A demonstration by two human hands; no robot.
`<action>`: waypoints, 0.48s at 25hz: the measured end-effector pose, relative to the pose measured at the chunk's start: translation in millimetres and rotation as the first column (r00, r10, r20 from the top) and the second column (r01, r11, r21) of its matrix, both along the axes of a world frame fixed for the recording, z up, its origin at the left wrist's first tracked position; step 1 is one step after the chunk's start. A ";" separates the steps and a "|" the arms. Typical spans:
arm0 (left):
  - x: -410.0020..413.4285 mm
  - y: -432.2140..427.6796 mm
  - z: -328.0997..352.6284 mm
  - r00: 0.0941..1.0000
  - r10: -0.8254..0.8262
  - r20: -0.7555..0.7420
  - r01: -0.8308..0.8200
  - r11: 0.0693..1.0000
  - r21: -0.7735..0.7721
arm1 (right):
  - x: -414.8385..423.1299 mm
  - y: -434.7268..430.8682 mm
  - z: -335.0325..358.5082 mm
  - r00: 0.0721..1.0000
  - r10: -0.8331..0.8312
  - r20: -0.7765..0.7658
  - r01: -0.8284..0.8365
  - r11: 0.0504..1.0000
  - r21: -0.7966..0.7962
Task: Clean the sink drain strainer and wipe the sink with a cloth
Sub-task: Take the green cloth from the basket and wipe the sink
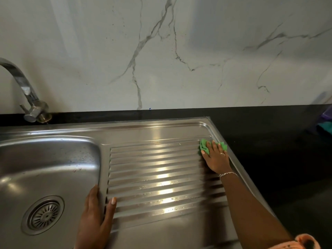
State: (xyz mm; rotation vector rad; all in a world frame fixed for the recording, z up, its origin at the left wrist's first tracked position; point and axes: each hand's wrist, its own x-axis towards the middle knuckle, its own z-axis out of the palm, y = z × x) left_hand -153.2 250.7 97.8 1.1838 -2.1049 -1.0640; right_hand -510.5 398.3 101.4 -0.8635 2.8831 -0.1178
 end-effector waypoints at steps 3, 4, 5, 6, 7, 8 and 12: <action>-0.9 0.5 -0.3 1.000 -0.001 0.000 0.001 1.000 0.014 | -3.9 -13.5 2.9 0.999 -0.027 0.031 0.027 1.000 0.012; -1.7 0.8 -1.1 1.000 0.002 0.005 -0.002 1.000 0.015 | -3.6 -16.8 3.6 0.998 -0.040 0.040 0.039 0.999 0.014; -2.1 0.9 -1.9 1.000 0.008 0.006 -0.008 1.000 0.013 | -2.4 -19.9 3.7 0.997 -0.049 0.051 0.049 0.999 0.016; -2.2 1.2 -2.4 1.000 0.012 0.009 -0.013 1.000 0.007 | -0.3 -22.8 3.2 0.997 -0.055 0.063 0.054 0.998 0.017; -1.8 1.3 -3.0 1.000 0.013 0.013 -0.013 1.000 0.001 | 3.0 -26.2 2.4 0.996 -0.053 0.070 0.052 0.998 0.018; -1.3 1.2 -3.1 1.000 0.009 0.015 -0.009 1.000 -0.006 | 7.4 -30.0 1.4 0.996 -0.046 0.072 0.044 0.999 0.019; 0.9 1.3 -4.3 1.000 -0.007 0.001 0.007 0.999 -0.036 | 33.5 -51.4 -0.1 0.998 0.007 0.060 -0.008 1.000 0.012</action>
